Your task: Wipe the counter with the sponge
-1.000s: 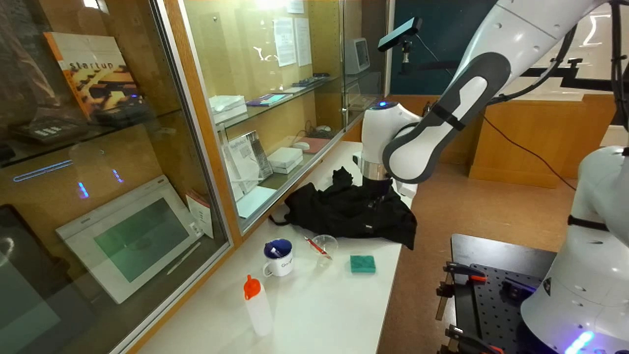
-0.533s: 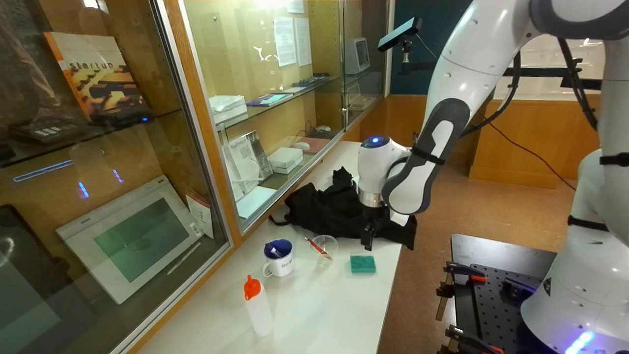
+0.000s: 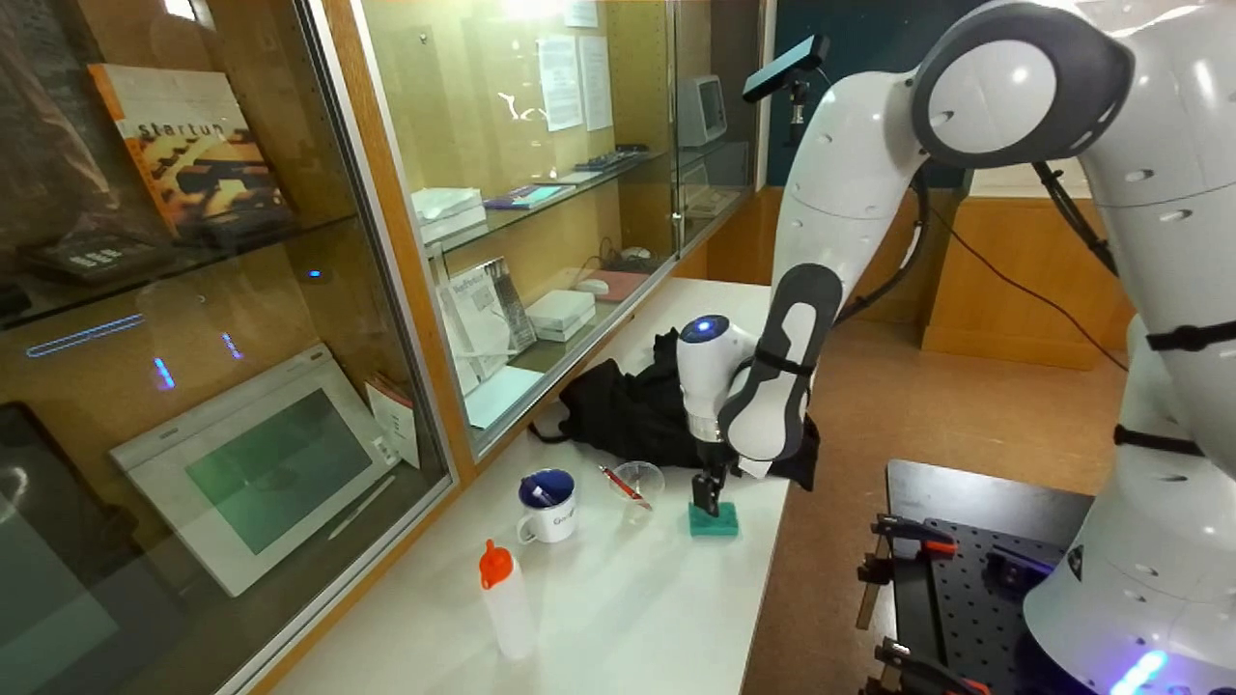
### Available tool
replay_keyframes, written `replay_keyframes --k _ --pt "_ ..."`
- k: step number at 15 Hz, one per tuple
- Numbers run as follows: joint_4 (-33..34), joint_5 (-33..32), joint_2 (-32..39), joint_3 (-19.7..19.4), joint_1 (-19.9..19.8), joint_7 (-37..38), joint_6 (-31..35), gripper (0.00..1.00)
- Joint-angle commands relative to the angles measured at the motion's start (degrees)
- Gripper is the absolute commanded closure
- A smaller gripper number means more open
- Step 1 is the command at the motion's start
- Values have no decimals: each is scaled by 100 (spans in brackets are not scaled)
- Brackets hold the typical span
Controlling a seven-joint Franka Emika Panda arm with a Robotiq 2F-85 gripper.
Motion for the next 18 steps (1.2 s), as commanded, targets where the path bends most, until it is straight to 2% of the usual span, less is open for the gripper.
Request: replay_keyframes --k 1,2,4,5,6,13,15,18 --pt "422 340 513 -36 147 123 76 3" --pt "513 440 611 -15 140 108 52 11" --pt "661 624 766 26 109 86 43 19" --pt "727 698 828 34 105 83 37 30" --pt "779 771 879 47 98 79 36 47" --pt "821 923 896 -7 193 97 67 98" --pt "789 910 876 -25 213 95 76 100" --pt "665 864 778 -25 296 69 127 98"
